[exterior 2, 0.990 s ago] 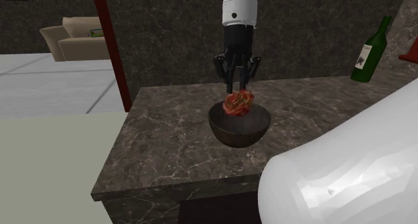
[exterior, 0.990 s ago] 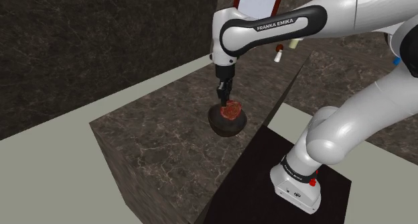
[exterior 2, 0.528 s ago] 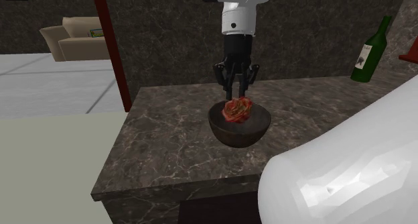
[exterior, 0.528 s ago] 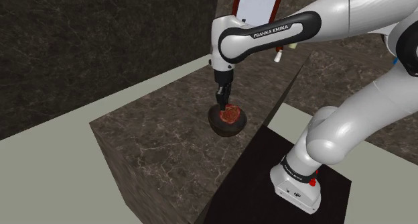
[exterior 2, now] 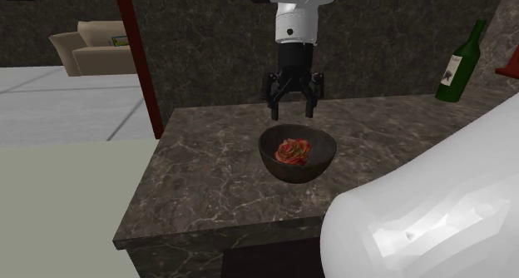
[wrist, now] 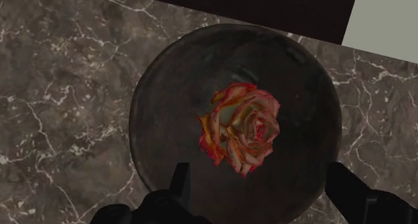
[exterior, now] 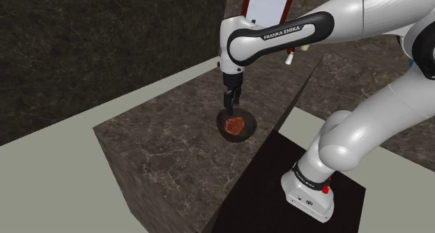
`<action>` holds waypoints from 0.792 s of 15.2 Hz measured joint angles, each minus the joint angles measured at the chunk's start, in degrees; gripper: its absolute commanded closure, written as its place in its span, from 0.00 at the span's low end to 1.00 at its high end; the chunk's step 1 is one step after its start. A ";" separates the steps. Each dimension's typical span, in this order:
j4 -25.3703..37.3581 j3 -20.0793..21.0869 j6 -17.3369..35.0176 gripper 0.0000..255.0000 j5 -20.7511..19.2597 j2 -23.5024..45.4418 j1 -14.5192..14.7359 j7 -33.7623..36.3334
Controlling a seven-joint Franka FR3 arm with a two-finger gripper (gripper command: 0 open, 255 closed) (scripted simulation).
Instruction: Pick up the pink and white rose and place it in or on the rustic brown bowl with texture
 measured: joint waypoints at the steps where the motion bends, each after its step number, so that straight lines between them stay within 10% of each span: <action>1: 0.00 0.00 0.00 0.00 0.00 0.00 0.00 0.00; 12: 7.29 -0.35 -7.27 0.00 -0.38 0.02 -0.25 0.12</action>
